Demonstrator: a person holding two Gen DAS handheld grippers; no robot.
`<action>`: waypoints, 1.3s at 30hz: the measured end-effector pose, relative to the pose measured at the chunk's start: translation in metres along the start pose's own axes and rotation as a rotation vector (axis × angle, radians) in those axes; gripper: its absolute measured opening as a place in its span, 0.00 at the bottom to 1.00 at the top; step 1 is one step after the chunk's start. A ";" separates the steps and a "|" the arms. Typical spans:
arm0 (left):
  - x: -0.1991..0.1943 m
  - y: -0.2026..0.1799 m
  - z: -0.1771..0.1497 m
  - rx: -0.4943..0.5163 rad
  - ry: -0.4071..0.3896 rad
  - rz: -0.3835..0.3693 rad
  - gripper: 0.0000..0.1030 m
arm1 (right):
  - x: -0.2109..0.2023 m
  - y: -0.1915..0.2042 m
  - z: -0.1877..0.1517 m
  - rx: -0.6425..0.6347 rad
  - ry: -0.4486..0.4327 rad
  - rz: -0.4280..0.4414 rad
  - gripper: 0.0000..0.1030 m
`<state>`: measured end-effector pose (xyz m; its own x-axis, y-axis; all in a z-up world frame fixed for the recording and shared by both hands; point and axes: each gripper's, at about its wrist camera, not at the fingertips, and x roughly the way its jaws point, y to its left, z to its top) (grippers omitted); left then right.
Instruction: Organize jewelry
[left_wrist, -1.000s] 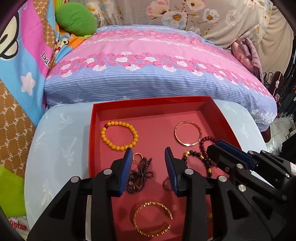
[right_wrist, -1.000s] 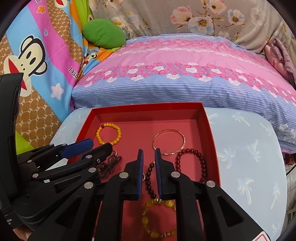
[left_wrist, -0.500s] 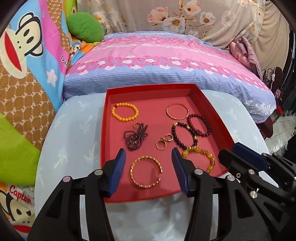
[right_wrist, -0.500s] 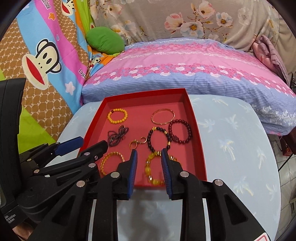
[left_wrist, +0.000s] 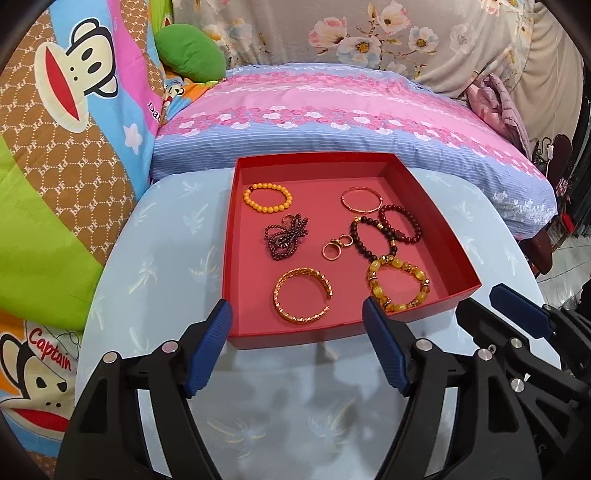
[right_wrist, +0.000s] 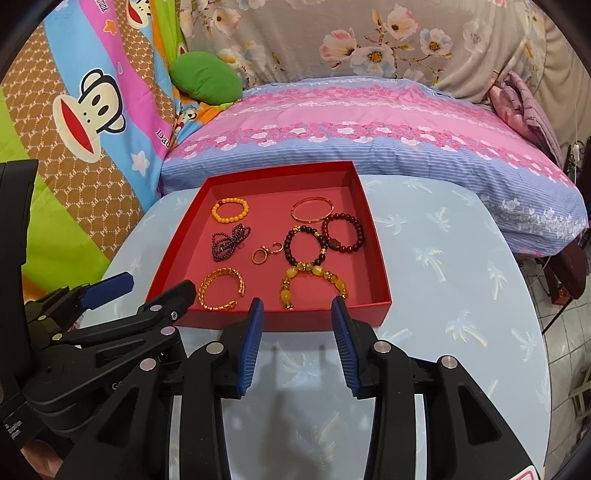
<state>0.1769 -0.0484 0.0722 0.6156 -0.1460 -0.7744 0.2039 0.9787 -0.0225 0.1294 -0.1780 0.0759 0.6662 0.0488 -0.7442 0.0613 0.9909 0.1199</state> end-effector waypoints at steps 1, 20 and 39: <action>-0.001 0.000 -0.002 0.000 0.000 0.005 0.70 | -0.001 0.000 -0.001 -0.001 0.001 -0.002 0.37; 0.001 0.010 -0.021 -0.038 0.033 0.032 0.85 | -0.003 -0.011 -0.021 0.007 0.008 -0.064 0.71; 0.008 0.017 -0.024 -0.056 0.056 0.058 0.92 | 0.003 -0.014 -0.025 0.012 0.016 -0.092 0.94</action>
<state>0.1665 -0.0292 0.0505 0.5817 -0.0817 -0.8093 0.1249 0.9921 -0.0104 0.1120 -0.1888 0.0558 0.6451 -0.0399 -0.7631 0.1302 0.9898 0.0583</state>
